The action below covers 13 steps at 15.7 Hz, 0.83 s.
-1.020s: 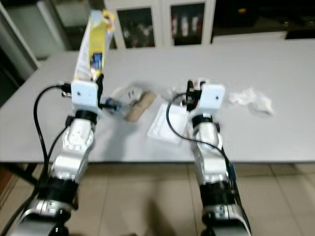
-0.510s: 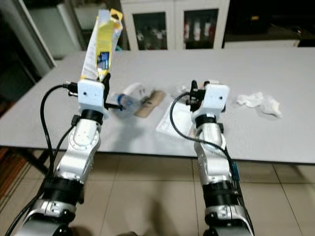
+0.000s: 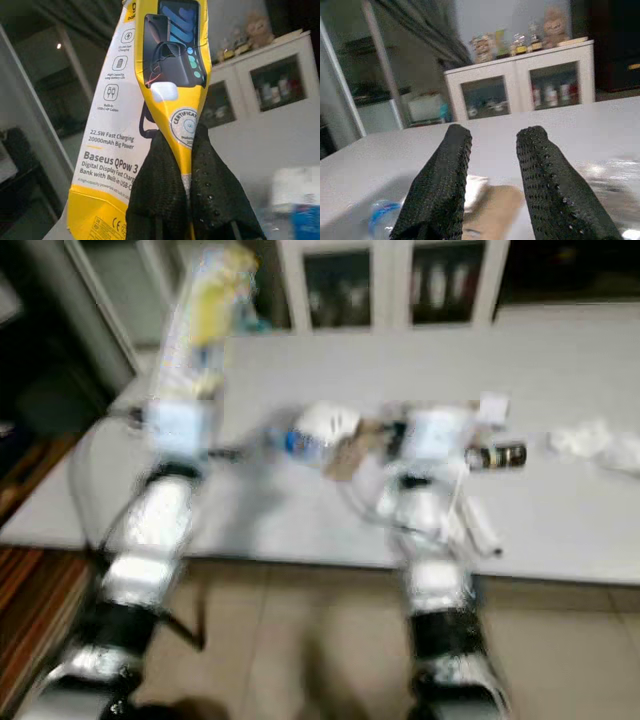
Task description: Picking trash to rubbish bin
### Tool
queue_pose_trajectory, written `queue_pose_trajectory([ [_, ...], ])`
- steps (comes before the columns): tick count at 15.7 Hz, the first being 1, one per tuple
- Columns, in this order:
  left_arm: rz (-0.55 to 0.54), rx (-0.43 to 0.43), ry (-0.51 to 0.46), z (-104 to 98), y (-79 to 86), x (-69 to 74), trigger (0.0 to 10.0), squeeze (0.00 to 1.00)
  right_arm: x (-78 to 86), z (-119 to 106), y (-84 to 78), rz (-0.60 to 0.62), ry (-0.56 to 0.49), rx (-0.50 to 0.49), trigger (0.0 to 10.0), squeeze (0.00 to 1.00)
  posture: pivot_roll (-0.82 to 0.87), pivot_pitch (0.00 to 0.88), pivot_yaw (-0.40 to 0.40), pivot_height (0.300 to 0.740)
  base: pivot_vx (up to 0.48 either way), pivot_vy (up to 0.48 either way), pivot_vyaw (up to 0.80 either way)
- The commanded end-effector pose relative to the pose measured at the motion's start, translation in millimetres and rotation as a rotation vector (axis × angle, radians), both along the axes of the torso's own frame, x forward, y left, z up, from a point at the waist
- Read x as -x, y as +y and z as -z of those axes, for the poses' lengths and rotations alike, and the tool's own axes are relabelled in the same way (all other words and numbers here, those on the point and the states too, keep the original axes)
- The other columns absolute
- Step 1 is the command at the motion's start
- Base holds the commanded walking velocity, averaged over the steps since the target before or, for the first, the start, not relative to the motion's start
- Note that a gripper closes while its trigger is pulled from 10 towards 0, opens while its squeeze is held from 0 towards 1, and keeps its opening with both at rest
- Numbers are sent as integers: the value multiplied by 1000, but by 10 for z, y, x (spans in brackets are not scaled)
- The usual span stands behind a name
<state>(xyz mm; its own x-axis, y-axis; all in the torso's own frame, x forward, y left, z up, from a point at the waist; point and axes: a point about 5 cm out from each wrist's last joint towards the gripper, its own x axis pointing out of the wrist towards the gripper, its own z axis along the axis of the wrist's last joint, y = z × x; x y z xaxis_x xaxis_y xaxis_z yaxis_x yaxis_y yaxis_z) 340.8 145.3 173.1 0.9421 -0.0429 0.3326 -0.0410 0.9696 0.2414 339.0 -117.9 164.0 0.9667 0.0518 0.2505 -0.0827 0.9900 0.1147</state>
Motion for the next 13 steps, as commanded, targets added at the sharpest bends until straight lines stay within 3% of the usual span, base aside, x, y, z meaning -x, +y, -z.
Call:
queue_pose_trajectory([
  [1, 43, 3, -33, -86, -140, -5, 10000, 0, -8, -37, -143, 38, -12, 5, 10000, 0, 13, 0, 104, 740, 292, 0, 0],
  [8, 88, -15, -81, -143, -221, 26, 10000, 0, -11, -32, -137, 38, -12, 3, 10000, 0, 9, 0, 108, 740, 0, 0, 0],
  [13, 78, -23, -81, -143, -205, 17, 10000, 0, -12, -36, -140, 39, -14, 3, 10000, 0, 9, 0, 107, 740, 0, -480, 0],
])
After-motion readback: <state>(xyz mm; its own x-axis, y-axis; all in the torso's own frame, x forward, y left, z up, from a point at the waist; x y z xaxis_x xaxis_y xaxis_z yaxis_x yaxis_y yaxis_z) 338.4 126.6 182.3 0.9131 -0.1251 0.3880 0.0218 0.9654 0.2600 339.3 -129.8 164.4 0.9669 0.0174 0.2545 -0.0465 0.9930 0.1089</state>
